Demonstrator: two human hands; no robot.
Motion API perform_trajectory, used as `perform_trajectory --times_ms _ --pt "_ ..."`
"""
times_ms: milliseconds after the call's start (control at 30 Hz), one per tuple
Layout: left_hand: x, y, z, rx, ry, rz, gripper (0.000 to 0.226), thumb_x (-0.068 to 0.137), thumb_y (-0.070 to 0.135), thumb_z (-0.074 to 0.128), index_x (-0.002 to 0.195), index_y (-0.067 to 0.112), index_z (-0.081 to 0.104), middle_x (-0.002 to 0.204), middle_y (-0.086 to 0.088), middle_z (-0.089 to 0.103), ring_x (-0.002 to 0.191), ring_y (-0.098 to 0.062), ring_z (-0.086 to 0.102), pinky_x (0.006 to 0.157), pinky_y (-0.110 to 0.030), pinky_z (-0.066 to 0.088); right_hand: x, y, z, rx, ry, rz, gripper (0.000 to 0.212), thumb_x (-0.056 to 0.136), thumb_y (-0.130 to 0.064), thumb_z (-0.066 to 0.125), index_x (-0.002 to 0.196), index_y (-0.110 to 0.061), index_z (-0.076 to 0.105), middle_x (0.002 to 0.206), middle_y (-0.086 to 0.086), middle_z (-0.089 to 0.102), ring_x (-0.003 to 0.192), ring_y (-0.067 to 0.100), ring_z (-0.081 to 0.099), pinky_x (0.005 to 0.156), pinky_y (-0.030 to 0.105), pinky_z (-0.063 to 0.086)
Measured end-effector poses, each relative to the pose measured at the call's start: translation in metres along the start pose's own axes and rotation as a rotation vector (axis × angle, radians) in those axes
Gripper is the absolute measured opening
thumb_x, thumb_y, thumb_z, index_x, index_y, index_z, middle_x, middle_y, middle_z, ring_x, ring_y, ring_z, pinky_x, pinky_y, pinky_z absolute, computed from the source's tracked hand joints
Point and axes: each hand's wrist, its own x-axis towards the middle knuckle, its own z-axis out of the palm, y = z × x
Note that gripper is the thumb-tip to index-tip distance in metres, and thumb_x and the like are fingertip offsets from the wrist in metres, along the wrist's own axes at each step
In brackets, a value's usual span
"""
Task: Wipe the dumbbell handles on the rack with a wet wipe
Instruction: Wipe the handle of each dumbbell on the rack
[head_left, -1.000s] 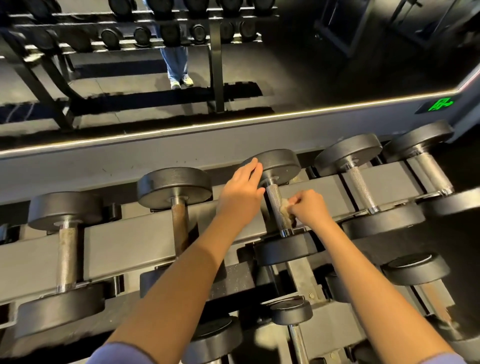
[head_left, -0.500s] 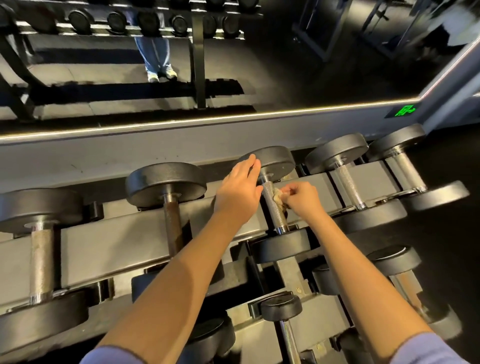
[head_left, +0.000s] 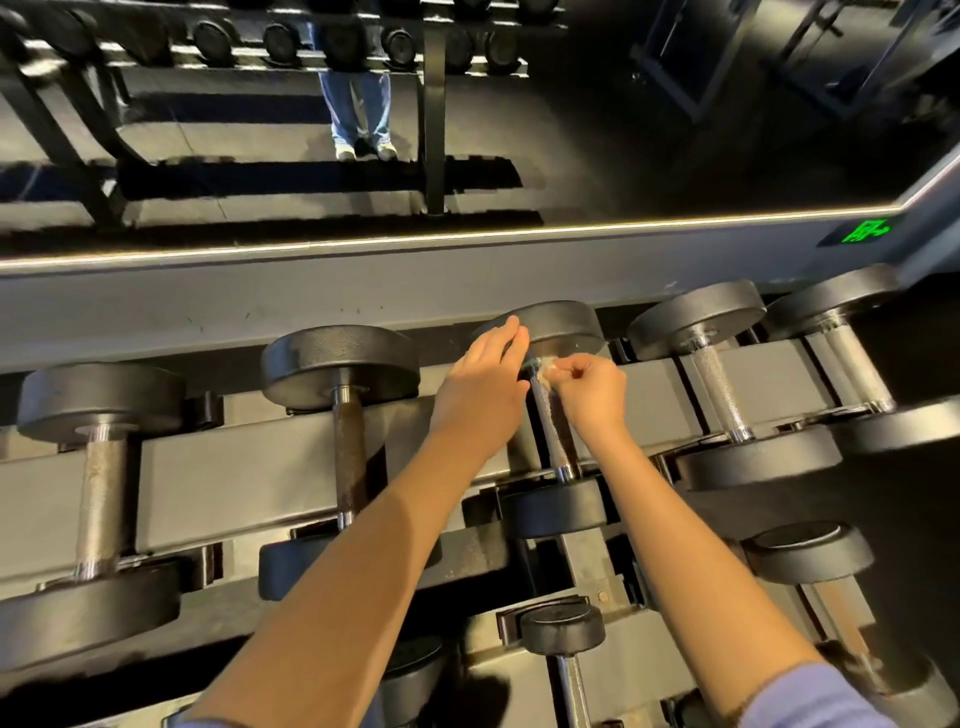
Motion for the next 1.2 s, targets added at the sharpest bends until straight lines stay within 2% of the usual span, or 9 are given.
perform_trajectory --times_ms 200,333,467,633,800,933,1033,1100,1200 --pt "-0.001 0.001 -0.001 -0.049 -0.004 -0.028 0.062 0.099 0.023 0.047 0.152 0.021 0.016 0.158 0.006 0.014 0.144 -0.012 0.016 0.106 -0.033 0.041 -0.009 0.018 -0.017 -0.116 -0.159 0.085 0.012 0.084 -0.010 0.070 0.093 -0.002 0.073 0.094 0.004 0.067 0.089 0.016 0.060 0.083 0.023 0.046" --pt "-0.001 0.000 0.000 -0.058 -0.019 -0.043 0.061 0.099 0.021 0.046 0.152 0.022 0.016 0.159 0.007 0.012 0.145 -0.013 0.015 0.107 -0.034 0.040 -0.004 0.009 -0.006 -0.109 -0.072 -0.026 0.013 0.087 -0.008 0.065 0.088 0.003 0.072 0.091 0.015 0.071 0.085 0.024 0.063 0.081 0.029 0.049" --pt "-0.001 0.001 -0.002 -0.068 -0.021 -0.046 0.062 0.098 0.019 0.047 0.152 0.022 0.016 0.159 0.006 0.012 0.145 -0.014 0.014 0.108 -0.033 0.038 0.005 0.000 -0.002 -0.042 -0.040 -0.037 0.013 0.088 -0.013 0.066 0.095 -0.005 0.074 0.092 0.009 0.071 0.088 0.019 0.064 0.086 0.033 0.051" --pt "0.000 0.002 -0.003 -0.055 -0.041 -0.047 0.062 0.099 0.018 0.044 0.152 0.022 0.013 0.159 0.007 0.010 0.144 -0.014 0.019 0.102 -0.034 0.045 -0.014 0.014 -0.019 -0.204 -0.212 -0.065 0.023 0.083 -0.012 0.072 0.075 0.010 0.067 0.084 0.022 0.068 0.076 0.027 0.062 0.077 0.029 0.050" --pt "-0.002 0.002 -0.004 -0.045 -0.039 -0.038 0.061 0.100 0.017 0.044 0.152 0.021 0.014 0.159 0.006 0.011 0.143 -0.015 0.022 0.101 -0.033 0.045 -0.007 0.003 -0.010 -0.106 -0.135 -0.044 0.016 0.080 -0.009 0.073 0.072 0.003 0.067 0.077 0.015 0.067 0.069 0.019 0.058 0.060 0.015 0.044" --pt "0.000 0.002 -0.001 -0.043 -0.037 -0.034 0.061 0.099 0.019 0.044 0.152 0.021 0.013 0.159 0.005 0.011 0.145 -0.015 0.016 0.103 -0.033 0.044 -0.006 -0.003 -0.006 -0.062 -0.089 -0.077 0.016 0.082 -0.013 0.072 0.069 -0.006 0.066 0.074 0.009 0.065 0.070 0.019 0.058 0.067 0.029 0.046" --pt "-0.001 0.000 0.000 -0.055 -0.037 -0.032 0.061 0.099 0.018 0.045 0.152 0.020 0.015 0.159 0.004 0.013 0.145 -0.015 0.016 0.103 -0.034 0.044 -0.012 0.008 -0.018 -0.190 -0.231 -0.003 0.020 0.081 -0.011 0.072 0.066 -0.002 0.063 0.075 0.008 0.062 0.071 0.018 0.057 0.072 0.033 0.051" --pt "-0.001 -0.002 0.001 -0.058 -0.037 -0.020 0.061 0.099 0.016 0.046 0.152 0.020 0.017 0.159 0.004 0.014 0.145 -0.015 0.017 0.103 -0.035 0.044 -0.022 0.018 -0.025 -0.269 -0.317 0.050 0.022 0.081 -0.013 0.073 0.063 -0.009 0.061 0.081 0.008 0.066 0.077 0.021 0.062 0.080 0.037 0.054" --pt "0.000 -0.006 0.001 -0.056 -0.031 -0.004 0.061 0.098 0.013 0.046 0.152 0.020 0.017 0.159 0.004 0.015 0.145 -0.016 0.016 0.103 -0.035 0.045 -0.026 0.018 -0.024 -0.331 -0.283 0.038 0.030 0.080 -0.016 0.073 0.057 -0.021 0.055 0.082 0.006 0.067 0.078 0.023 0.064 0.077 0.040 0.055"
